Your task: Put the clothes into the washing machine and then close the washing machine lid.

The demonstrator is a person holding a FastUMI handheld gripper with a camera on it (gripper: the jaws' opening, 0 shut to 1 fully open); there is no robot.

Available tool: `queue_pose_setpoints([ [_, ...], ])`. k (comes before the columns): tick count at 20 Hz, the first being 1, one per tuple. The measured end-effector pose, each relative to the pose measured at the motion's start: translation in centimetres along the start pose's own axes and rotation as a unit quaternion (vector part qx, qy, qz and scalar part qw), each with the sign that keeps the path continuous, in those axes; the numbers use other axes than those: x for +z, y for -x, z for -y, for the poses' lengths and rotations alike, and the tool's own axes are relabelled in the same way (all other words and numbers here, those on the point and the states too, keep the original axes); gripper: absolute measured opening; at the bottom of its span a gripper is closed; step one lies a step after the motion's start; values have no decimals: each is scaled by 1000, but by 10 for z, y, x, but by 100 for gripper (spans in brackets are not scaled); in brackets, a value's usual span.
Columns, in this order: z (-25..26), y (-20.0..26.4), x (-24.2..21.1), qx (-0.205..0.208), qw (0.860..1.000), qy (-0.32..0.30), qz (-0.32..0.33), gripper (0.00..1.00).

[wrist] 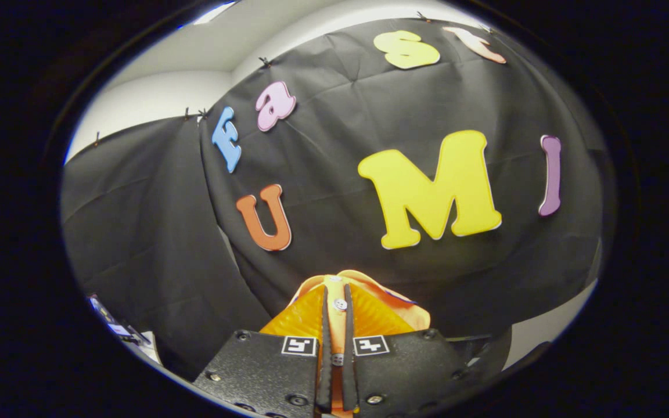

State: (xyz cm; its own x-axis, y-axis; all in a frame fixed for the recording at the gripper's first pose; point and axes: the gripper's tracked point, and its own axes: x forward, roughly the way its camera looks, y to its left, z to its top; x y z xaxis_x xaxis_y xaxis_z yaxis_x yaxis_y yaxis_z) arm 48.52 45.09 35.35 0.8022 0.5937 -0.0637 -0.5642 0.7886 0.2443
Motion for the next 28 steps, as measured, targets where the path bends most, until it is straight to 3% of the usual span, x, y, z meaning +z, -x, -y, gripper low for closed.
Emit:
queue_pose_setpoints([
  [6,55,-44,-93,-46,996,-3,-70,10],
  [14,95,-60,-221,-104,978,-29,-179,10],
  [23,136,-36,-354,-186,930,-89,-305,10],
  [28,160,-30,-396,-232,903,-111,-344,10],
])
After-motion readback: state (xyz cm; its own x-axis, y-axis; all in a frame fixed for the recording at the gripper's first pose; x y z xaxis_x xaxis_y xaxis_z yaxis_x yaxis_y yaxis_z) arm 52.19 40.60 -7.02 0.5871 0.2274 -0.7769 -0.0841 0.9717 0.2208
